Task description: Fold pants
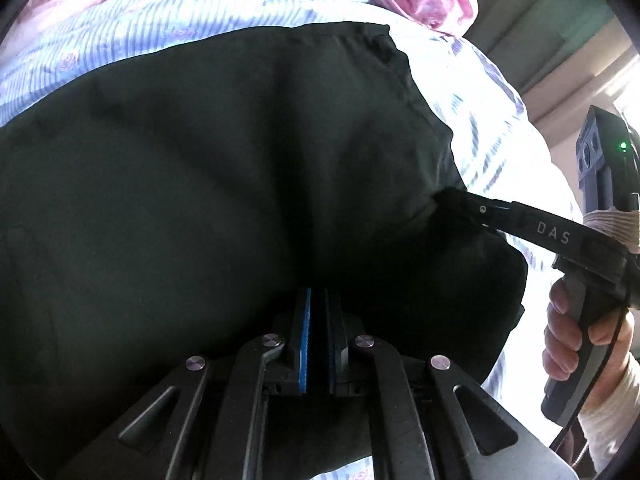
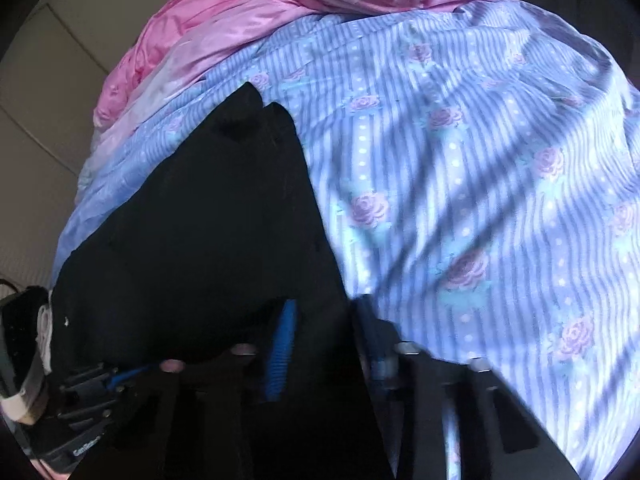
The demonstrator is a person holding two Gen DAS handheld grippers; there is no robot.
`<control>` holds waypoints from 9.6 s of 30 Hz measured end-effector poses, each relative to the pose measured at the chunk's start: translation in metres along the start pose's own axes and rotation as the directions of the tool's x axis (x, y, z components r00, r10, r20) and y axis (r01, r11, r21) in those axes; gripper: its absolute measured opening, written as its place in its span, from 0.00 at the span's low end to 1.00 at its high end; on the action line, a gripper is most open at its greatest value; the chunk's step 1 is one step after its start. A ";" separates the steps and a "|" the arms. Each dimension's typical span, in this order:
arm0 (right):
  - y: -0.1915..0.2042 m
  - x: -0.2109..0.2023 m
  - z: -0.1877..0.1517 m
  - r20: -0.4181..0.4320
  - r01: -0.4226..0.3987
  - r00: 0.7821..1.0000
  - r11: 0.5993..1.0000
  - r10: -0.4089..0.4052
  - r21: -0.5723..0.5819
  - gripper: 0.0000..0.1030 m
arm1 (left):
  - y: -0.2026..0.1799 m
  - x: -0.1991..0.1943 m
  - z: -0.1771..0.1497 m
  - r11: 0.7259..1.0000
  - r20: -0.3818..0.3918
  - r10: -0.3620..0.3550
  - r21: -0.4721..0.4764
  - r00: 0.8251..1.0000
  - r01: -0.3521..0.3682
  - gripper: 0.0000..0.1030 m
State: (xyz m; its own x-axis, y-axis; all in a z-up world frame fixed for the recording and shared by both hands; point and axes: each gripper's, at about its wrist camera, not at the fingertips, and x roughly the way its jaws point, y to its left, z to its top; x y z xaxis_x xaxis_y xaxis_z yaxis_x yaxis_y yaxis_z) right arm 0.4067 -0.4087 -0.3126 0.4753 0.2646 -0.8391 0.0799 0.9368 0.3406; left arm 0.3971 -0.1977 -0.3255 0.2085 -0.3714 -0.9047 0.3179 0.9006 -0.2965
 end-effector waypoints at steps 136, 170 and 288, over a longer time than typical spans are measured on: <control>0.281 -0.008 -0.085 -0.053 -0.005 0.999 0.991 -0.002 -0.133 0.41 | 0.152 -0.161 0.020 0.991 0.043 -0.106 0.090 0.993 0.101 0.37; 0.303 0.011 -0.030 0.003 -0.068 0.998 0.972 0.070 -0.225 0.38 | 0.290 -0.162 0.047 0.979 0.006 0.201 0.032 0.980 -0.201 0.04; 0.301 -0.045 -0.171 -0.067 0.198 0.974 0.957 -0.217 -0.211 0.52 | 0.309 -0.206 -0.162 0.924 0.009 0.176 -0.347 0.984 -0.162 0.06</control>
State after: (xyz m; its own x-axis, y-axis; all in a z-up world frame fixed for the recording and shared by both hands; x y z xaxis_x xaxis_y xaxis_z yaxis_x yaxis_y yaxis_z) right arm 0.2598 -0.0996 -0.2453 0.3872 0.0700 -0.9193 -0.0139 0.9974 0.0701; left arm 0.3026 0.1940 -0.2805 0.2693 -0.2089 -0.9401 -0.0606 0.9706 -0.2331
